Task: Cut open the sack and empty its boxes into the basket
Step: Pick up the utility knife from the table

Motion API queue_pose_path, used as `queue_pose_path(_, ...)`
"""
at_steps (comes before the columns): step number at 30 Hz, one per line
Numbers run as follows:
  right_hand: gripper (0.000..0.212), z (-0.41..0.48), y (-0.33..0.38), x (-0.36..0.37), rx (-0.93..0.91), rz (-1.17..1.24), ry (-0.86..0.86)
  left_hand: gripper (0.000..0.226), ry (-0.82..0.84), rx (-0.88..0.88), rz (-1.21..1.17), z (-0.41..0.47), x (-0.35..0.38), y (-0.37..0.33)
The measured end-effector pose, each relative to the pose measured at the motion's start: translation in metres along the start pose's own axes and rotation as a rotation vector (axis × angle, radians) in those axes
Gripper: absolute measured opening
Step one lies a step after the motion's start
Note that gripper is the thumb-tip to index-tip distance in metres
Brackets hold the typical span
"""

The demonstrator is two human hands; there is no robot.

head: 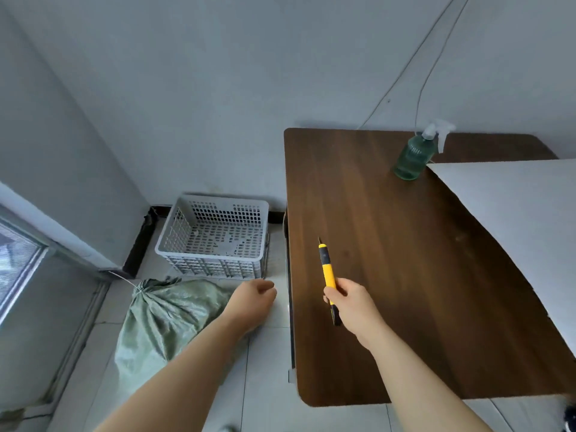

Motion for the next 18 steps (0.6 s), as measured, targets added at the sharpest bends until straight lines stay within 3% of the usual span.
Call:
queue_pose_path(6, 0.023, -0.015, 0.074, 0.071, -0.07, 0.093, 0.149, 0.033, -0.234, -0.1, -0.057, -0.033, -0.109, 0.047)
queue_pose_path(11, 0.025, -0.031, 0.122, 0.157, -0.085, 0.083, 0.283, 0.029, -0.426, -0.225, -0.109, -0.054, -0.201, 0.127)
queue_pose_path(18, 0.007, -0.025, 0.146, 0.298, -0.095, -0.015, 0.392, 0.013, -0.541, -0.398, -0.168, -0.046, -0.283, 0.244)
Point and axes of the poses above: each hand's wrist, its own z-axis towards the middle knuckle, its own x-axis out of the palm, y = z × x, the point moved 9 cm from there along z, towards the middle knuckle, and after that the axes turned 8 degrees about -y, right-handed, at the moved point
